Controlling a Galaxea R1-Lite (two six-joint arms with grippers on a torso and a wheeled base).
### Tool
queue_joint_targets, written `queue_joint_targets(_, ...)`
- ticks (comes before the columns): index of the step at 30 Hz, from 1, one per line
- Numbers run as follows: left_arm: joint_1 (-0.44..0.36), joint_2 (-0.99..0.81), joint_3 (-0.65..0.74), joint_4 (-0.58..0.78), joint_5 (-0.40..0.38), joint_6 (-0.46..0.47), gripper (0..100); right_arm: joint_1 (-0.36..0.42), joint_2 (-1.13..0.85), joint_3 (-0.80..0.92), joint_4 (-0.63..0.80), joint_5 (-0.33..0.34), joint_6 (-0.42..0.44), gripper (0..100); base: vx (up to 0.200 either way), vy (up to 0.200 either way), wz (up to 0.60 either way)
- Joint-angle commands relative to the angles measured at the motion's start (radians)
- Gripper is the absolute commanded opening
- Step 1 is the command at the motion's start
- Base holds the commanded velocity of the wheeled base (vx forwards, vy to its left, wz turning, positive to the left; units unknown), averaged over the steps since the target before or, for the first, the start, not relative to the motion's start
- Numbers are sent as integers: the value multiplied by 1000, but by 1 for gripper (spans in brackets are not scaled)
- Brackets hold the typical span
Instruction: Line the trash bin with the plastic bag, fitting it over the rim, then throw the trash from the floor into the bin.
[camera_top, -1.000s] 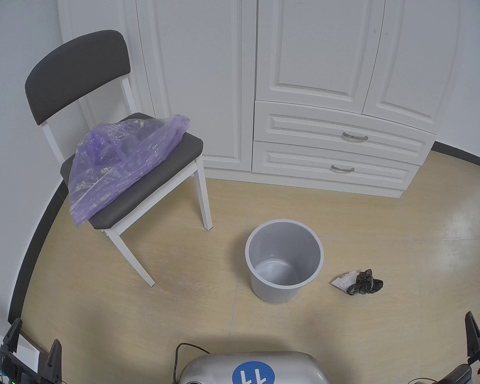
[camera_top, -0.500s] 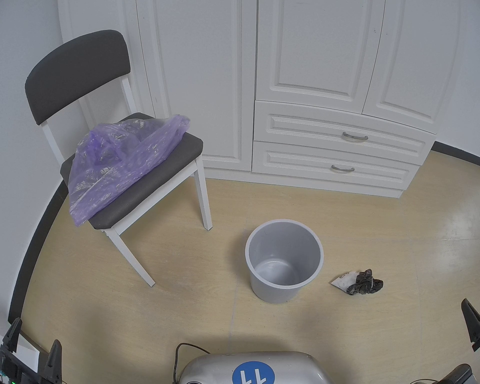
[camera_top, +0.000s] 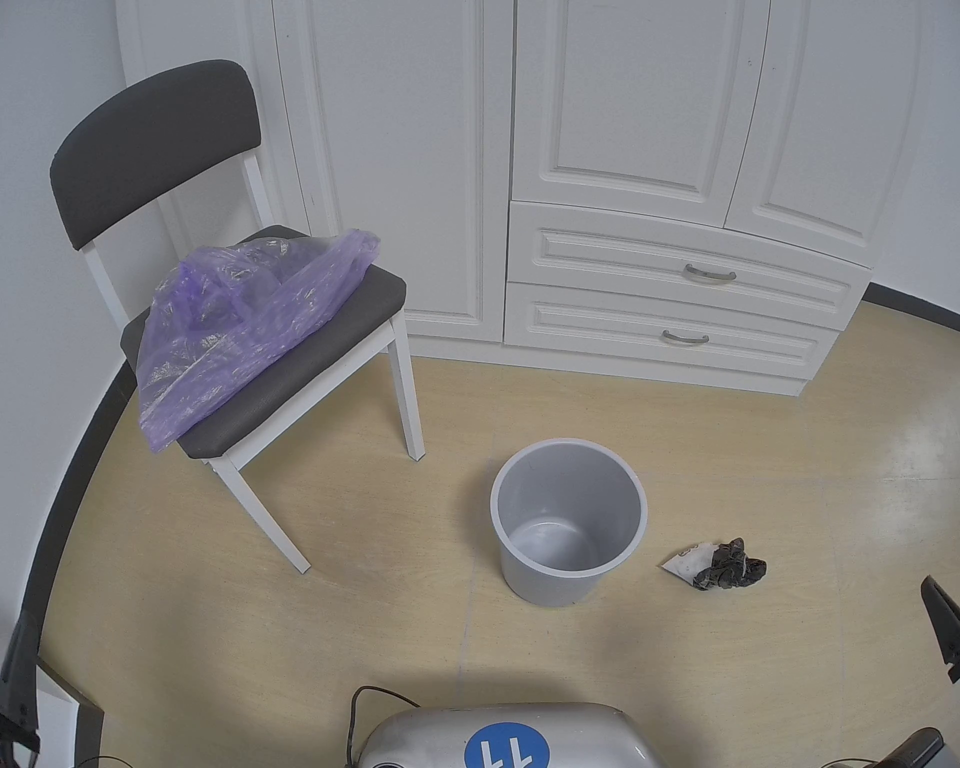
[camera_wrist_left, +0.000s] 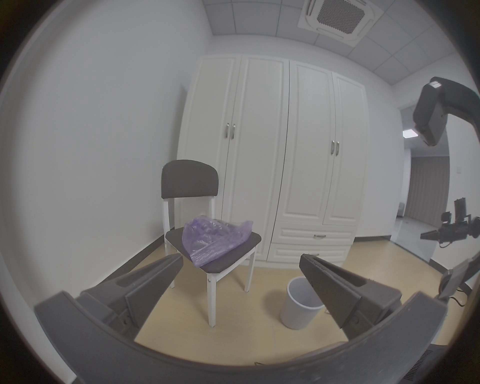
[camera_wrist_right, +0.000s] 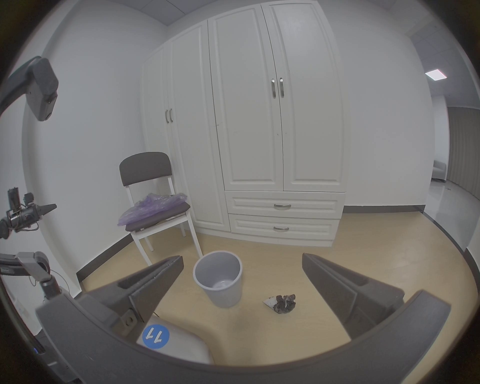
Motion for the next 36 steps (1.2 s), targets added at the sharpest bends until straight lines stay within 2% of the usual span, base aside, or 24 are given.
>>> queue_joint_targets(1, -51, 446, -200, 4, 8, 97, 100, 1, 213, -42, -140, -2, 25, 100, 0, 0, 0)
queue_joint_targets(2, -46, 551, -242, 4, 16, 141, 100, 1, 291, -81, -181, -5, 28, 100, 0, 0, 0)
queue_joint_targets(3, -45, 570, -248, 2, 19, 149, 100, 1, 306, -89, -187, -5, 28, 100, 0, 0, 0)
queue_joint_targets(6, -22, 759, -317, -21, 40, 267, 100, 3, 480, -183, -294, -9, 36, 100, 0, 0, 0)
queue_joint_targets(10, -11, 905, -331, -113, 74, 350, 100, 27, 538, -160, -385, -11, 62, 100, 0, 0, 0)
queue_joint_targets(11, -11, 905, -331, -113, 74, 350, 100, 27, 538, -160, -385, -11, 62, 100, 0, 0, 0)
queue_joint_targets(13, -11, 1029, -340, -192, 116, 378, 100, 64, 592, -164, -396, -11, 68, 100, 0, 0, 0)
queue_joint_targets(19, -2, 1261, -406, -323, 186, 385, 100, 75, 713, -124, -399, 8, 69, 100, 0, 0, 0)
queue_joint_targets(22, 17, 1344, -450, -340, 191, 387, 100, 86, 817, -106, -442, 14, 72, 100, 0, 0, 0)
queue_joint_targets(27, 31, 1408, -489, -340, 191, 433, 100, 92, 878, -57, -563, 14, 72, 100, 0, 0, 0)
queue_joint_targets(28, 44, 1472, -539, -343, 192, 480, 100, 92, 901, -31, -638, 14, 72, 100, 0, 0, 0)
queue_joint_targets(36, 40, 1610, -690, -341, 234, 502, 100, 90, 914, -25, -673, 18, 75, 100, 0, 0, 0)
